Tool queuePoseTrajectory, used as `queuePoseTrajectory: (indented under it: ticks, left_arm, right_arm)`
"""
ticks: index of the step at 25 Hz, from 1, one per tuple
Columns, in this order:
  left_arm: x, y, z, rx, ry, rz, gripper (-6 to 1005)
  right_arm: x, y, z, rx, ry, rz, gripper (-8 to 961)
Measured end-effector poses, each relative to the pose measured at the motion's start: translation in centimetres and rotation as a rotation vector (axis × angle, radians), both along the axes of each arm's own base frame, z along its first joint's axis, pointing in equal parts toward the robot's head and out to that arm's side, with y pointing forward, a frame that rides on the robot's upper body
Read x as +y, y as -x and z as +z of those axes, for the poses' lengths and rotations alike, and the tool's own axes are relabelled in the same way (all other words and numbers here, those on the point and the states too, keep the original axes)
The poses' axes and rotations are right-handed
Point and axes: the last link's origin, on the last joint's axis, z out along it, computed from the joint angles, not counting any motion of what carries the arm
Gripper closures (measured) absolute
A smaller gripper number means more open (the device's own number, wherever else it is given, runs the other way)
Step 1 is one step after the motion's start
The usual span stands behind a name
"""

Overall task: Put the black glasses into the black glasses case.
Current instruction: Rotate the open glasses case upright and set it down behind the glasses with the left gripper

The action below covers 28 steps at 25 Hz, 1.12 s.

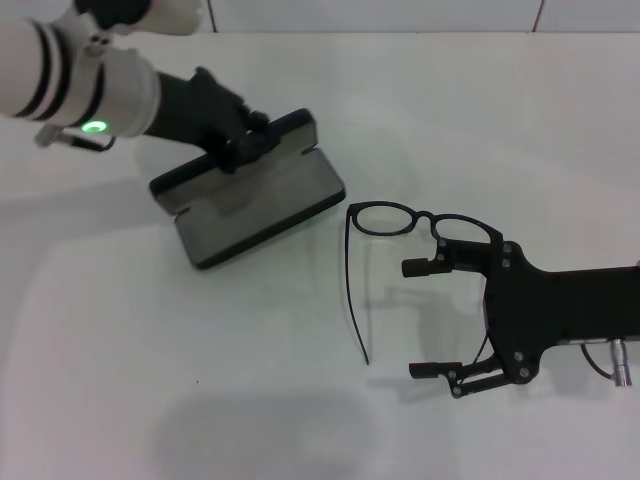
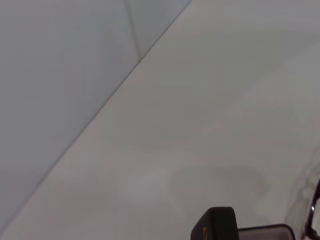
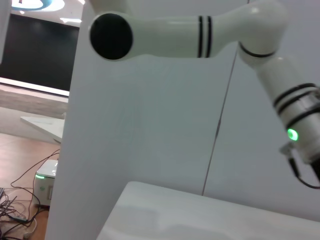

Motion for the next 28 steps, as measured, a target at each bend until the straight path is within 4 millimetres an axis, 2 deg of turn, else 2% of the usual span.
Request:
queuePoseTrajectory:
  ticks: [9, 17, 28]
  left_arm:
    - [2.7, -2.9, -3.0, 0.097, 0.067, -0.218, 741]
    - [2.5, -4.0, -6.0, 0.176, 0.141, -0.317, 716]
    - [1.7, -4.2, -7.2, 0.208, 0.172, -0.361, 683]
  right_arm:
    - [-0.6, -0.5, -0.1, 0.007, -0.005, 0.002, 97]
    - [-1.4, -1.3, -0.2, 0.018, -0.014, -0.015, 97]
    - [-1.5, -1.4, -0.2, 0.013, -0.010, -0.019, 97]
